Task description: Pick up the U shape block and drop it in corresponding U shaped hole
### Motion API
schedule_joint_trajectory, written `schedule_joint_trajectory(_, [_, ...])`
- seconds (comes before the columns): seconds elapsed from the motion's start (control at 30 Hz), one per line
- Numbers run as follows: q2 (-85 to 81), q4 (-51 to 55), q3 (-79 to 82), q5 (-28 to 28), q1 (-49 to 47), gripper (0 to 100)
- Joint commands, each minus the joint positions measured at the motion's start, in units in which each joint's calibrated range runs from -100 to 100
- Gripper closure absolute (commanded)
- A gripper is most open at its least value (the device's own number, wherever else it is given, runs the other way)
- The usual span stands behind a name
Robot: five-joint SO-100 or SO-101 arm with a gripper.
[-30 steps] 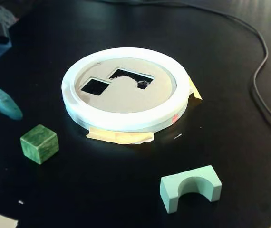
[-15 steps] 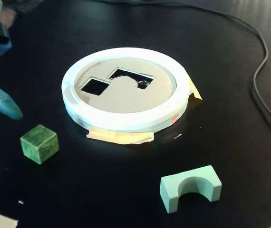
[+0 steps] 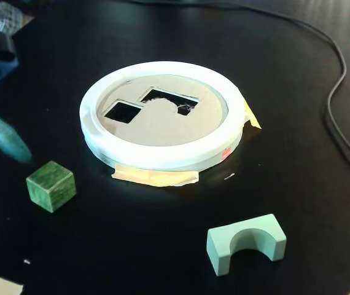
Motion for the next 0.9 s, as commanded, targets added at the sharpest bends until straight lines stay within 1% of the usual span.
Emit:
schedule_joint_trajectory(0.0, [-0.1,-15.6,0.5,-3.9,-1.4,23])
schedule_joint_trajectory(0.17, [-0.1,-26.4,-0.1,-13.6,-1.5,24])
schedule_joint_trajectory(0.3, [-0.1,-28.2,-4.7,-14.8,-5.7,24])
schedule_joint_trajectory(0.37, [2.9,-28.3,-8.2,-15.7,-7.1,24])
schedule_joint_trajectory(0.47, [14.2,-28.5,-14.2,-19.8,-7.6,24])
schedule_joint_trajectory(0.53, [27.3,-28.6,-22.9,-23.0,-7.7,24])
schedule_joint_trajectory(0.63, [44.6,-28.5,-36.9,-25.0,-7.7,24])
schedule_joint_trajectory(0.67, [54.8,-28.1,-45.8,-26.2,-7.7,24])
schedule_joint_trajectory(0.77, [72.2,-27.1,-62.7,-29.0,-8.2,24])
schedule_joint_trajectory(0.87, [89.5,-27.1,-79.8,-31.3,-11.6,24])
